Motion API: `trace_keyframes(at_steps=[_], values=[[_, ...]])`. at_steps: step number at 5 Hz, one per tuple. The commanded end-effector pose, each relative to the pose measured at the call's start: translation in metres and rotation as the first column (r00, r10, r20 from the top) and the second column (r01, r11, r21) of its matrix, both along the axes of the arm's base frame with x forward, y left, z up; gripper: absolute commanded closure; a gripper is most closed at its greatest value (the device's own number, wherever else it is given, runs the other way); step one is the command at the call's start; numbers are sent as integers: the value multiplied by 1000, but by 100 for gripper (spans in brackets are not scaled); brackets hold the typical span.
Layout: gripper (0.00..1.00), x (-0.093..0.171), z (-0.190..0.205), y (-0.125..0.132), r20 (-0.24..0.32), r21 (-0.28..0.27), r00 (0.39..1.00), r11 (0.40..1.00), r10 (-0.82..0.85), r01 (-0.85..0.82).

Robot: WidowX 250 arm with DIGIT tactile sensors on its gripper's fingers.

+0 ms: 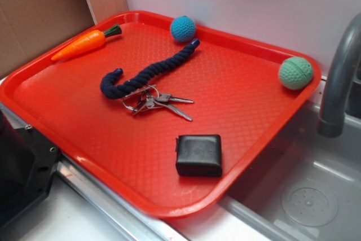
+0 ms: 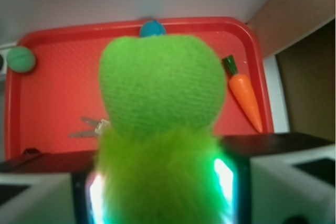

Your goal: Grab the green animal.

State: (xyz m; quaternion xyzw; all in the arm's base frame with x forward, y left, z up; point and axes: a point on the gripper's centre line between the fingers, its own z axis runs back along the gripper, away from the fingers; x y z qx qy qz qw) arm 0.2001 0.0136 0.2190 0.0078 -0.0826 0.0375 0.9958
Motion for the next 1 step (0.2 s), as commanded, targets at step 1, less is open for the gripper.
trace_keyframes(at_steps=[1], values=[[100, -6, 8, 17, 55, -6, 998, 1000, -16, 17]])
